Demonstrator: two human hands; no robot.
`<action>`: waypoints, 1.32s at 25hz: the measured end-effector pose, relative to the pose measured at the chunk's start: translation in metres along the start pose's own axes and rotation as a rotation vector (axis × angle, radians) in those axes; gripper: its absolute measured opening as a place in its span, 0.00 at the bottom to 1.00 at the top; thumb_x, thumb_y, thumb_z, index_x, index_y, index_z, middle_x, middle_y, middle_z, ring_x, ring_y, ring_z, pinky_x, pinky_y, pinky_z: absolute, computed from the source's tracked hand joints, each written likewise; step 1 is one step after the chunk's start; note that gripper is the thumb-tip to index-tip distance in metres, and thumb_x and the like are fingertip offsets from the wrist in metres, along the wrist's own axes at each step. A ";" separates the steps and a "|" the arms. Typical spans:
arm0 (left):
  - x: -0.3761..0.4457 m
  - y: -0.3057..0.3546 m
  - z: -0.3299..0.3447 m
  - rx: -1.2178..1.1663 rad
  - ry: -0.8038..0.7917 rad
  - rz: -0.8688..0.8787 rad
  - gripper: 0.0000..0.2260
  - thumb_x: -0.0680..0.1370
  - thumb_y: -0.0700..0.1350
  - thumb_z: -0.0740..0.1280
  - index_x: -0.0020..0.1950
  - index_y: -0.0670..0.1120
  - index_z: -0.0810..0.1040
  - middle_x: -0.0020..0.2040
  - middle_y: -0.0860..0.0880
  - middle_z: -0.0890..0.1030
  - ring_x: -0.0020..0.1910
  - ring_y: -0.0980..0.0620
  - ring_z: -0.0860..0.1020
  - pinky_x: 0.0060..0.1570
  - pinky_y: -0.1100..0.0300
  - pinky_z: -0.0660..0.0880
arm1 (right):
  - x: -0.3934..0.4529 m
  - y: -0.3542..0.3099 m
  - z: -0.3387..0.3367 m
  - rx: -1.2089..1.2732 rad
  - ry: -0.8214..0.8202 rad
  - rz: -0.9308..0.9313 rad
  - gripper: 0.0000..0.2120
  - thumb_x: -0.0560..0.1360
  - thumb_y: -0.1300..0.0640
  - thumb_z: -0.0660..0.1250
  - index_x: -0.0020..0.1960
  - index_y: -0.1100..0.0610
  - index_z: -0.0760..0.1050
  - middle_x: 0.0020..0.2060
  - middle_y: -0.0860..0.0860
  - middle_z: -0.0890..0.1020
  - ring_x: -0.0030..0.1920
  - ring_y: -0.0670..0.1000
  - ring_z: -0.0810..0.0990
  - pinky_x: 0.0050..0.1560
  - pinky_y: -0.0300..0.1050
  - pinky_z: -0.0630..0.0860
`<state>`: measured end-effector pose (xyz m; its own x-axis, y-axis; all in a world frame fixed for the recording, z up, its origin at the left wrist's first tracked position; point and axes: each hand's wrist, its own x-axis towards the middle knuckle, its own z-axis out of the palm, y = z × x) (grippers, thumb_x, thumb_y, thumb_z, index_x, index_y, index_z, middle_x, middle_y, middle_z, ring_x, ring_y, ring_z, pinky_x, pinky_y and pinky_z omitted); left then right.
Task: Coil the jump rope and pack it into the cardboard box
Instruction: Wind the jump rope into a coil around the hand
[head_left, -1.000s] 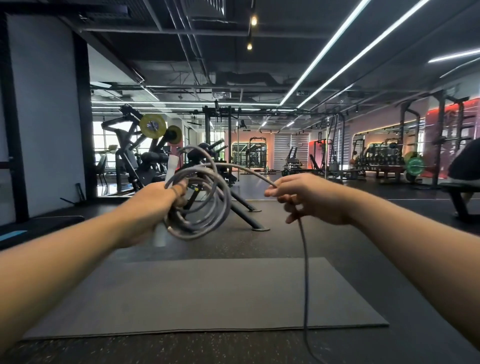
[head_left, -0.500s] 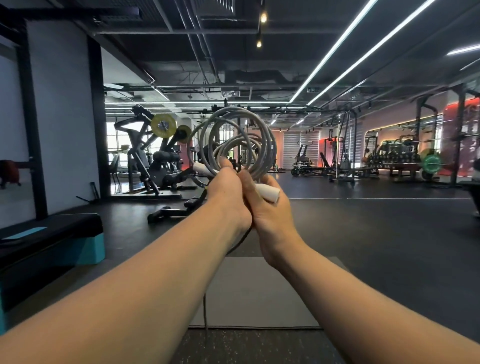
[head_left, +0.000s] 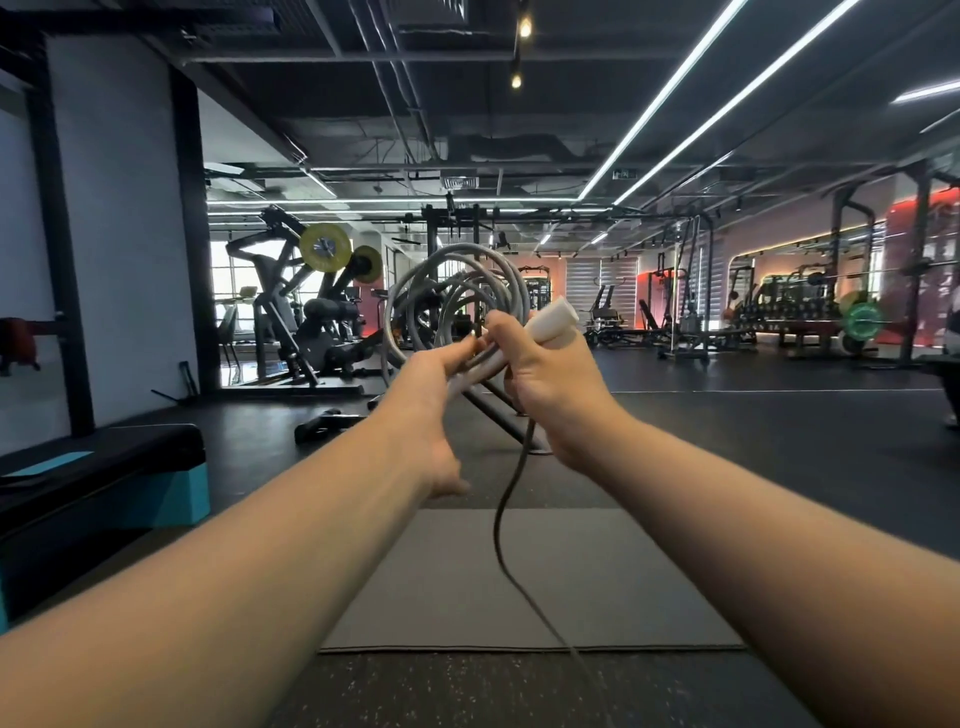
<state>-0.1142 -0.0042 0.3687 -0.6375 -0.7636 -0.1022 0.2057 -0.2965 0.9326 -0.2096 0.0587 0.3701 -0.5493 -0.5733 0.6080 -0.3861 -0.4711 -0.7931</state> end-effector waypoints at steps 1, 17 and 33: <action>-0.003 0.003 -0.007 0.031 0.116 0.079 0.41 0.59 0.56 0.78 0.72 0.49 0.74 0.72 0.46 0.72 0.69 0.37 0.72 0.67 0.39 0.67 | 0.002 -0.008 -0.007 -0.084 -0.087 0.008 0.15 0.80 0.58 0.67 0.37 0.63 0.78 0.25 0.48 0.79 0.20 0.40 0.72 0.23 0.33 0.67; -0.013 0.040 0.013 1.806 -0.157 1.058 0.40 0.71 0.50 0.76 0.78 0.53 0.60 0.56 0.52 0.81 0.50 0.49 0.79 0.46 0.53 0.77 | 0.014 -0.063 -0.033 -1.222 -0.711 -0.046 0.15 0.72 0.55 0.75 0.57 0.57 0.80 0.47 0.52 0.84 0.47 0.52 0.83 0.53 0.49 0.81; -0.020 0.017 0.015 1.969 0.088 1.065 0.16 0.76 0.52 0.69 0.61 0.52 0.73 0.54 0.49 0.82 0.50 0.45 0.78 0.46 0.54 0.69 | 0.009 -0.037 -0.032 -1.306 -0.801 -0.203 0.08 0.76 0.54 0.71 0.43 0.47 0.72 0.37 0.45 0.76 0.40 0.51 0.75 0.38 0.42 0.69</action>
<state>-0.1093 0.0148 0.3915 -0.7941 -0.2386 0.5590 -0.4594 0.8379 -0.2949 -0.2240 0.0917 0.4036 -0.0461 -0.9726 0.2278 -0.9944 0.0664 0.0822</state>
